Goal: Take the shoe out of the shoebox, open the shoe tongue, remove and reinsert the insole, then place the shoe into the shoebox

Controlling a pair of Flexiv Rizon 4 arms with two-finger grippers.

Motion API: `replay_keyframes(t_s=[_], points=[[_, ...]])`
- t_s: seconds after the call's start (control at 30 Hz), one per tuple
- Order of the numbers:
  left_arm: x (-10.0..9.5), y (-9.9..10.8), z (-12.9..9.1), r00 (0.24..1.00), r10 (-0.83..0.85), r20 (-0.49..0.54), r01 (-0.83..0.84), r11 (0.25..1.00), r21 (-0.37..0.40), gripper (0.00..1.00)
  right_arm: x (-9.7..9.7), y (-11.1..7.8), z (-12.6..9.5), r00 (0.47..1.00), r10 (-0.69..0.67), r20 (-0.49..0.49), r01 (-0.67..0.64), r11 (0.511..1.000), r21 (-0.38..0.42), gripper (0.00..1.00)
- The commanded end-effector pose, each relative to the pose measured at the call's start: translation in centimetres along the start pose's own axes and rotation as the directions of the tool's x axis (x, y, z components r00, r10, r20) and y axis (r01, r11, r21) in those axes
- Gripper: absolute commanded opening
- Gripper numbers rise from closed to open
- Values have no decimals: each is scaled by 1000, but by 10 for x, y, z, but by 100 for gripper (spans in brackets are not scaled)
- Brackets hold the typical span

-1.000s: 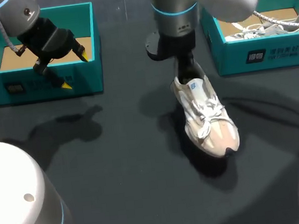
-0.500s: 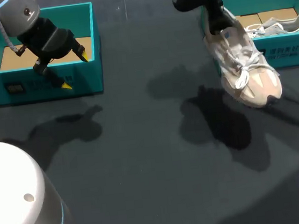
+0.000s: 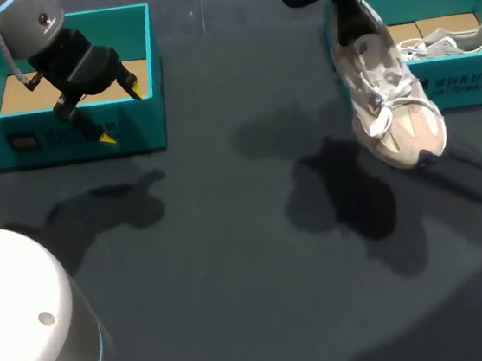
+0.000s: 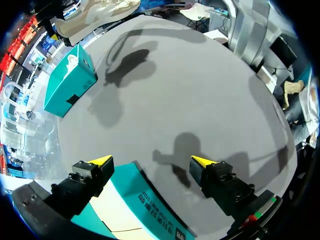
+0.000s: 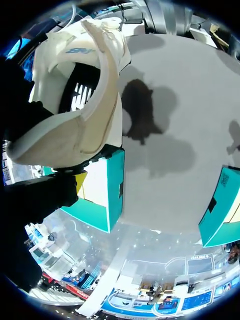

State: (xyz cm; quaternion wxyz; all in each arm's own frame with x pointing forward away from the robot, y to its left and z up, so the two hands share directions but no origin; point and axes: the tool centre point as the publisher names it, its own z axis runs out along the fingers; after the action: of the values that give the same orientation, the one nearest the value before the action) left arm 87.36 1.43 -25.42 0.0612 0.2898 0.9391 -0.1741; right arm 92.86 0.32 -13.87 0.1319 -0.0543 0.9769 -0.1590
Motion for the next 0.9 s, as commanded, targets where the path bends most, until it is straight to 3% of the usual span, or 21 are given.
replay_keyframes(t_s=[0.03,0.2,0.33,0.9], points=[[1,0,0,1000,0,0,0,1000,-2,100,-11,-33,-21,1000,-3,-15,3,1000,-5,0],[1,0,0,1000,0,0,0,1000,-2,100,-33,-71,-38,1000,-7,-29,8,999,51,0],[1,0,0,1000,0,0,0,1000,-2,100,-58,-103,-42,1000,-2,-30,4,999,52,0],[1,0,0,1000,0,0,0,1000,-2,100,-58,-103,-42,1000,-2,-30,4,999,52,0]])
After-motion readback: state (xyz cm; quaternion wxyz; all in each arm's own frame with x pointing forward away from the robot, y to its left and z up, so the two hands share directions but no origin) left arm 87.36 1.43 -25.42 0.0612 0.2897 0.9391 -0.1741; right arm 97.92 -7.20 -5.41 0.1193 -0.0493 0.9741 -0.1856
